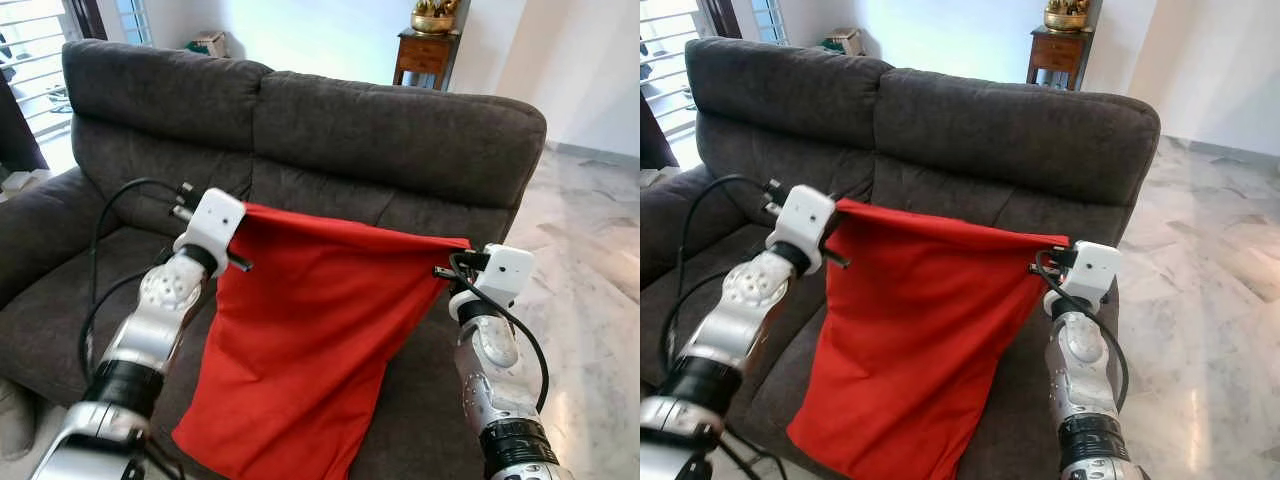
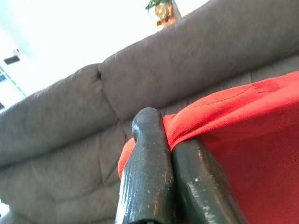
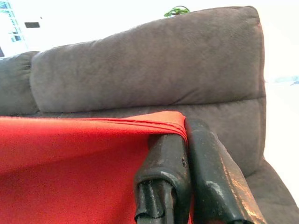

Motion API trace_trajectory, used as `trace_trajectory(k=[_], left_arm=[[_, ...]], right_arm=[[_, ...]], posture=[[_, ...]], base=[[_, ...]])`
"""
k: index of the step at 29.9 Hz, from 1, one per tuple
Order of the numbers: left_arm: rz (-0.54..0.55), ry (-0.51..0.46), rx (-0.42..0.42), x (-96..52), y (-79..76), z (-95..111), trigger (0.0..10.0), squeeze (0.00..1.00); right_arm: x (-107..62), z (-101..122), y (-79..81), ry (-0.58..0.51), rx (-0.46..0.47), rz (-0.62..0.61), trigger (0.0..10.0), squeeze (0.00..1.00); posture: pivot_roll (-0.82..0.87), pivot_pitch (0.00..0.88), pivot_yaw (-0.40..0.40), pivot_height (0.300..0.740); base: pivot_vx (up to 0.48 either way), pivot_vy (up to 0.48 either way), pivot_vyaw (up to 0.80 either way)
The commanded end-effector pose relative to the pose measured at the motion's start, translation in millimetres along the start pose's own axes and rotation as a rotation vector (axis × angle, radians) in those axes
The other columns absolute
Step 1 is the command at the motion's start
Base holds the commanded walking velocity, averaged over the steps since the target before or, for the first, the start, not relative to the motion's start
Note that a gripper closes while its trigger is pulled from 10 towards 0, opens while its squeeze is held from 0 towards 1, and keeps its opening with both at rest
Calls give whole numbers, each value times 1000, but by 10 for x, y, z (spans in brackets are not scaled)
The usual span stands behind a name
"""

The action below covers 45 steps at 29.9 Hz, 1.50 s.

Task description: Move the pillow to the sofa from floor

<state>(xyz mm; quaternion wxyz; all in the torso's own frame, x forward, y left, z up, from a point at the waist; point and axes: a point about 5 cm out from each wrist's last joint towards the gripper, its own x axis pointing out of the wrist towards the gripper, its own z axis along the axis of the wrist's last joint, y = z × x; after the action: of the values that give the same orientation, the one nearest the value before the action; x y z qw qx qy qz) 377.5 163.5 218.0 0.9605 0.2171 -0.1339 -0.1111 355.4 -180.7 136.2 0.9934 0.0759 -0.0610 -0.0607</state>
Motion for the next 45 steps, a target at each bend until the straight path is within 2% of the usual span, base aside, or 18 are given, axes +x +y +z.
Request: trace_trajectory(k=[1,5,9,10,11,12,25,26,28,29,30,31,34,35,36,38,42,45], left_arm=[[39,-49,23,52,97,103,10000,0],[27,-62,51,90,78,114,10000,0],[-5,6,31,-50,-26,-118,10000,0],[-8,31,6,-114,-55,-207,10000,341],[-7,50,-18,-166,-76,-274,10000,1000],[-4,61,-22,-199,-83,-311,10000,1000],[66,161,-54,-575,-203,-596,10000,1000],[73,216,-46,-694,-183,-731,10000,1000],[74,254,-47,-773,-176,-824,10000,1000],[79,351,-55,-939,-178,-1051,10000,212],[79,351,-55,-939,-178,-1051,10000,212],[102,468,-83,-1189,-186,-1320,10000,0],[121,646,-98,-1565,-241,-1651,10000,0],[126,749,-107,-1798,-304,-1817,10000,0],[126,749,-107,-1798,-304,-1817,10000,0],[140,902,-143,-2174,-442,-2019,10000,0],[133,1017,-147,-2442,-601,-2128,10000,0],[85,1153,-164,-2711,-858,-2205,10000,0]], right_arm=[[-5,95,-173,-53,10,-78,10000,0],[-33,75,-188,-56,6,-92,10000,0],[-59,35,-161,-43,8,-81,10000,0],[-71,20,-144,-39,14,-71,10000,0],[-82,7,-134,-39,13,-64,10000,686],[-88,-3,-125,-36,4,-57,10000,1000],[-218,-140,11,-15,-65,15,10000,1000],[-260,-205,-95,8,-76,-39,10000,12],[-288,-254,-183,27,-87,-79,10000,12],[-347,-351,-363,73,-80,-159,10000,0],[-347,-351,-363,73,-80,-159,10000,0],[-448,-480,-579,132,-74,-241,10000,0],[-617,-659,-824,217,-113,-301,10000,0],[-733,-753,-955,262,-146,-329,10000,0],[-733,-753,-955,262,-146,-329,10000,0],[-942,-895,-1164,336,-164,-396,10000,0],[-1125,-1030,-1297,406,-150,-445,10000,0],[-1286,-1170,-1361,494,-185,-448,10000,0]], posture=[[66,0,13,740],[65,0,15,740],[66,0,13,740],[67,0,11,740],[70,0,9,740],[70,0,9,740],[94,0,-17,740],[94,0,-16,740],[99,0,-15,740],[97,0,-11,740],[97,0,-11,740],[82,0,-6,740],[73,0,-4,740],[68,0,-1,740],[68,0,-1,740],[53,0,4,740],[61,0,10,740],[99,0,-5,740]], base=[[0,0,0],[0,0,0],[0,0,0],[0,0,0],[0,0,0],[0,0,0],[0,0,0],[0,0,0],[0,0,0],[0,0,0],[0,0,0],[0,0,0],[0,0,0],[0,0,0],[0,0,0],[0,0,0],[0,0,0],[0,0,0]])
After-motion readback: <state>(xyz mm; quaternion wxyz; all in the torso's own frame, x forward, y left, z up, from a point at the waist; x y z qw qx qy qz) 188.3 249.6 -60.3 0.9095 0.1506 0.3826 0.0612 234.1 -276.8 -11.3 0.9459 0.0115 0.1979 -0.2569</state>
